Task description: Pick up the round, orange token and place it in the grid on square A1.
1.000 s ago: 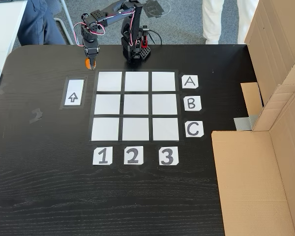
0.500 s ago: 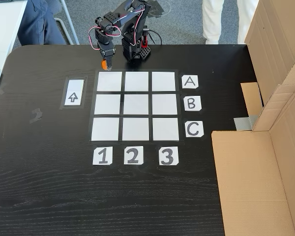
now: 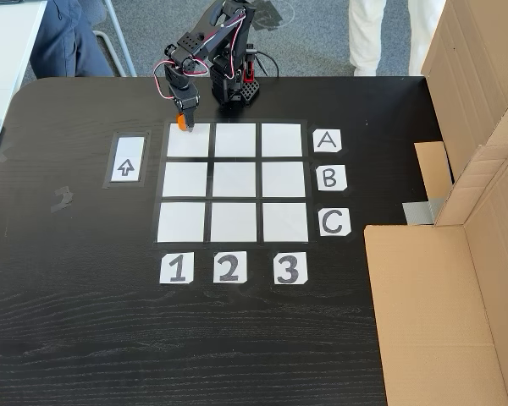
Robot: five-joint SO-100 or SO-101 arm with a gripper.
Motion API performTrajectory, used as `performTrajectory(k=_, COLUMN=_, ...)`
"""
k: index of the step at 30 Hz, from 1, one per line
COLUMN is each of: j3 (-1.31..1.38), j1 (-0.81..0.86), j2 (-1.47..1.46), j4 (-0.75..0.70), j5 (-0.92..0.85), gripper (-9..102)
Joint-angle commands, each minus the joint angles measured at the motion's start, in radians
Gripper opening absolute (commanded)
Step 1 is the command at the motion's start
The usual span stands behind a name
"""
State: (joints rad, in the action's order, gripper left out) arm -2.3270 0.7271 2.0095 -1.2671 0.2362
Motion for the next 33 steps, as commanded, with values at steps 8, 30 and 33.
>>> performTrajectory(k=8, j3=0.002, j1=-0.003, j2=-0.114, j4=0.117, j5=-0.003, gripper=7)
performTrajectory(k=30, j3=-0.005, j1=-0.035, j2=-0.183, j4=0.155, j5=-0.002, gripper=8)
performTrajectory(k=33, j3=-0.006, j1=-0.037, j2=-0.183, j4=0.155, j5=-0.002, gripper=8)
